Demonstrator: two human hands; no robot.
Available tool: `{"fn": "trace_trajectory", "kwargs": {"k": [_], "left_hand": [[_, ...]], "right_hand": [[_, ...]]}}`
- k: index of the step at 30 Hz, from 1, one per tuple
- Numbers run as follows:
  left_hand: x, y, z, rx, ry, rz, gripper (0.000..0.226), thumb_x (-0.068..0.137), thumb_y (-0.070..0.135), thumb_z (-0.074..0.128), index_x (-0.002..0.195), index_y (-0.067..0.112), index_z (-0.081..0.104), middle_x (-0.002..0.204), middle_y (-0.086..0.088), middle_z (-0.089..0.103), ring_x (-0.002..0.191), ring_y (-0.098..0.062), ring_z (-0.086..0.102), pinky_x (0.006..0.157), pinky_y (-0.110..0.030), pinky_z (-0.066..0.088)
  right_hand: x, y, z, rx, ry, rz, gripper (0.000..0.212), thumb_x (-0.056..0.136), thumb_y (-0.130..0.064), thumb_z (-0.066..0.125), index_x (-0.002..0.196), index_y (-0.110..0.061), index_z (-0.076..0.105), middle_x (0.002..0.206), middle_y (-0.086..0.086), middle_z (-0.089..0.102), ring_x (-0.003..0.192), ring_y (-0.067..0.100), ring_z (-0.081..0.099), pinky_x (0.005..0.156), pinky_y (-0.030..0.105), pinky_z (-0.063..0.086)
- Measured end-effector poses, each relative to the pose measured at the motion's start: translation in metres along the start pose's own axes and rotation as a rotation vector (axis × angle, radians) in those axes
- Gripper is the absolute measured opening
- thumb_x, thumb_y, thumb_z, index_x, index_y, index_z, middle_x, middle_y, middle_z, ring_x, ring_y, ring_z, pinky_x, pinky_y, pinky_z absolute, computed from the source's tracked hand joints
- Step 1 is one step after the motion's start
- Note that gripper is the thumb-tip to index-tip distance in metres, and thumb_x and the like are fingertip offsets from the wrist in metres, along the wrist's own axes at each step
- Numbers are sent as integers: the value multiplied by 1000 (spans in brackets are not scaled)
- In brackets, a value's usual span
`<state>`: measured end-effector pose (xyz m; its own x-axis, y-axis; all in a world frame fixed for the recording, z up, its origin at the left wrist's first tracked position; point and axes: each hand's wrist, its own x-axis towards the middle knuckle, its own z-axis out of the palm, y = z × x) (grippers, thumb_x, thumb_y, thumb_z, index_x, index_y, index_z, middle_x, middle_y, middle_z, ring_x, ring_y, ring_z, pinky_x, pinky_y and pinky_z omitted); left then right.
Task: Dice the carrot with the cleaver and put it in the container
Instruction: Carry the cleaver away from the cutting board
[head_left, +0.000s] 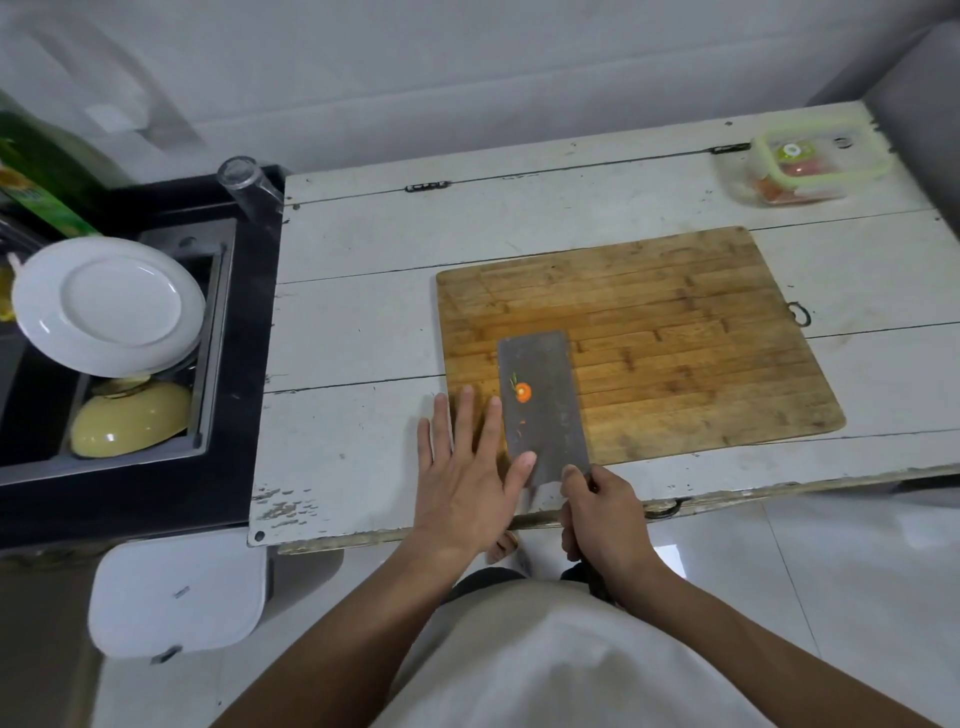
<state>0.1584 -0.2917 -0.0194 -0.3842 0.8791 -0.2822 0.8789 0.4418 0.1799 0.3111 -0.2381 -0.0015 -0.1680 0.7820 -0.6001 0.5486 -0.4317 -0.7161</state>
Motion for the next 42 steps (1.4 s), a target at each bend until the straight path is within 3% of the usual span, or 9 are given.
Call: {"fn": "trace_trajectory", "kwargs": {"k": [7,13,26,31,33,35,37,39,42], "left_hand": [[-3,15,0,-81,16,31,74,94,74,-3,160,43,-13,170,-3,-19,154,-29,-26,126,-53,-9],[10,-5,-11,-64,5,-94,96,80,78,-25,162,28,-13,169,-3,-25,153,-29,-28,125,-51,-14],[15,13,-2,-64,-9,-57,78,94,74,-3,162,36,-9,170,-4,-19,153,-31,-27,124,-54,-13],[10,17,-4,-53,12,-2,78,95,71,-1,164,35,-1,171,-4,-17,154,-32,-26,124,-52,-14],[7,17,-5,-76,71,37,73,99,65,8,163,32,16,172,-6,-1,156,-34,-12,126,-53,-7],[7,15,-3,-169,237,80,54,103,48,33,150,27,51,159,-7,38,147,-35,26,122,-56,22],[15,12,0,-300,439,80,27,97,29,61,120,25,76,128,-1,61,122,-29,47,102,-51,42],[27,9,-4,-443,476,-17,12,89,24,76,98,29,82,111,6,65,111,-24,47,94,-44,41],[42,10,-14,-541,395,-98,4,83,28,83,83,32,82,105,12,61,110,-22,44,94,-32,28]], "right_hand": [[5,3,1,-28,14,2,35,94,-41,49,75,-13,58,59,8,64,53,27,60,65,54,58],[4,-1,0,-2,1,17,37,98,-35,50,77,-6,56,54,11,61,43,26,58,60,48,55],[7,0,2,-28,17,-1,40,87,-48,48,72,-13,58,59,9,64,56,30,61,66,57,57],[7,1,2,-23,13,-2,40,83,-50,47,72,-13,57,57,9,63,56,32,60,67,55,57],[6,0,1,2,2,0,37,89,-43,49,75,-10,57,56,9,62,51,28,57,61,50,55],[4,-2,0,53,-29,15,35,97,-33,50,79,-4,57,54,9,59,45,26,54,52,41,50],[2,-3,-3,102,-64,39,34,101,-28,50,84,1,56,53,9,56,44,25,50,47,34,45],[-1,-5,-6,137,-89,53,34,102,-26,49,88,4,56,55,11,54,46,25,48,45,32,41],[-6,-7,-11,196,-126,71,32,103,-24,48,86,1,57,59,13,51,50,27,45,43,30,38]]}}
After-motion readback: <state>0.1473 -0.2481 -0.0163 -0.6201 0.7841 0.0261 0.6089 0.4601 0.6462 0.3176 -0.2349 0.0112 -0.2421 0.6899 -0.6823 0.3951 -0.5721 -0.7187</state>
